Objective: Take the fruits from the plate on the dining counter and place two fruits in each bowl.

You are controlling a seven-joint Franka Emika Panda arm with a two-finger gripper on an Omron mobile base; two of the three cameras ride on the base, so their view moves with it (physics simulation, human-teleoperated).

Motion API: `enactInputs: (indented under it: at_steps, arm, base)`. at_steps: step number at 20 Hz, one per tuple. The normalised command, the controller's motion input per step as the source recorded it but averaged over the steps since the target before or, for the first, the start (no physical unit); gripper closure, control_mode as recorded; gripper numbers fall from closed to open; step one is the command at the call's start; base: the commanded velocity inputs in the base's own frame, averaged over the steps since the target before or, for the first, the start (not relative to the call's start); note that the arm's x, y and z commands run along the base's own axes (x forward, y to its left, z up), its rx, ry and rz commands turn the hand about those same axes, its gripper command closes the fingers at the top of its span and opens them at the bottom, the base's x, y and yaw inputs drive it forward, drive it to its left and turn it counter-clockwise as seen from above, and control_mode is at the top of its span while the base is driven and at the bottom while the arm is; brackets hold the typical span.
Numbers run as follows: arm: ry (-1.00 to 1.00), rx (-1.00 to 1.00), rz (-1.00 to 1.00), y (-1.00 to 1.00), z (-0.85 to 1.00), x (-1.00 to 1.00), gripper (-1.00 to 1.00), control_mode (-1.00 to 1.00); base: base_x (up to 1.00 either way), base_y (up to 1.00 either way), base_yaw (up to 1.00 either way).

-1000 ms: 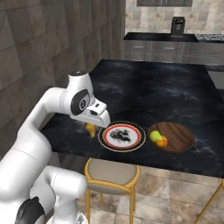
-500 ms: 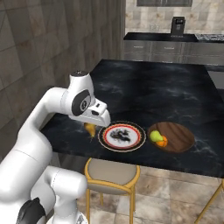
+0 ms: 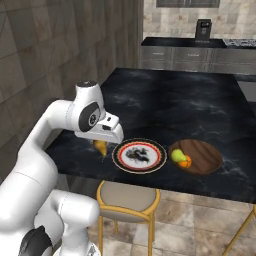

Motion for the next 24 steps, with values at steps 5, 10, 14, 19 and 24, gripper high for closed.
enactInputs:
  at_steps: [5, 10, 14, 19, 24]
  arm:
    - [0.0, 0.0, 0.0, 0.0, 0.0, 0.0, 1.0, 1.0]
    - [0.0, 0.0, 0.0, 0.0, 0.0, 0.0, 1.0, 1.0]
    - [0.0, 0.0, 0.0, 0.0, 0.0, 0.0, 1.0, 1.0]
    - [0.0, 0.0, 0.0, 0.0, 0.0, 0.0, 1.0, 1.0]
    - [0.0, 0.0, 0.0, 0.0, 0.0, 0.0, 1.0, 1.0]
  base:
    - [-0.23, -0.51, -0.02]
    - [-0.37, -0.99, -0.07]
    - [-0.46, -1.0, -0.08]
    - [-0.27, -1.0, -0.07]
    - [-0.03, -1.0, -0.02]
